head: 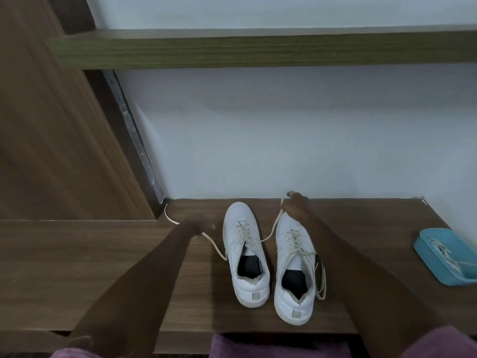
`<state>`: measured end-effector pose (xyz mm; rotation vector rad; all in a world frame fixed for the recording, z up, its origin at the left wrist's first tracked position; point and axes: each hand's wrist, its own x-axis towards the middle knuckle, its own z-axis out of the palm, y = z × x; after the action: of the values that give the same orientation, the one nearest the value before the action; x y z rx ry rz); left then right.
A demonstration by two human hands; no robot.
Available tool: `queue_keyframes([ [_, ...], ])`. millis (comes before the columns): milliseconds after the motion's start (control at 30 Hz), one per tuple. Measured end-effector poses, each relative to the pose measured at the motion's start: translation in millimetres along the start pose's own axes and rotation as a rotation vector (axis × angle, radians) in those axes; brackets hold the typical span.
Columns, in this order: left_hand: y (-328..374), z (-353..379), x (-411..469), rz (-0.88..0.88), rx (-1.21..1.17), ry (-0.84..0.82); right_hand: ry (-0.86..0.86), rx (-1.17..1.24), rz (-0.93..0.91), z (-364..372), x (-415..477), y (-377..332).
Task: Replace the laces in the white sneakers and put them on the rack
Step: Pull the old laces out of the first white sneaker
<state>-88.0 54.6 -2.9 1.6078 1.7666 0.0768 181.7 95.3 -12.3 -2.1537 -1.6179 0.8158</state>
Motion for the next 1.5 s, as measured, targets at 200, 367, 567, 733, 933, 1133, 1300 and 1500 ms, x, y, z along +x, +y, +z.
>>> queue_keyframes([
  [200, 48, 29, -18, -0.175, 0.099, -0.550, -0.416, -0.070, -0.247, 31, -54, -28],
  [367, 54, 57, -17, -0.057, 0.221, -0.347, -0.512, -0.158, -0.326, 45, -77, -29],
  [567, 43, 62, -24, -0.014, 0.258, -0.101, -0.309, -0.150, -0.414, 52, -78, -18],
  [733, 36, 57, -24, -0.001, 0.170, -0.113, -0.198, -0.082, -0.376, 61, -77, -17],
  [933, 35, 58, -26, -0.062, 0.040, -0.050, -0.337, 0.074, -0.243, 61, -72, -20],
  [1133, 36, 60, -25, 0.035, 0.273, 0.186, -0.190, -0.121, -0.394, 65, -64, -27],
  [1300, 30, 54, -23, 0.038, 0.330, 0.230, -0.176, -0.150, -0.399, 72, -63, -30],
  [1500, 20, 49, -21, 0.026, 0.108, 0.207, -0.119, -0.131, -0.417, 84, -64, -32],
])
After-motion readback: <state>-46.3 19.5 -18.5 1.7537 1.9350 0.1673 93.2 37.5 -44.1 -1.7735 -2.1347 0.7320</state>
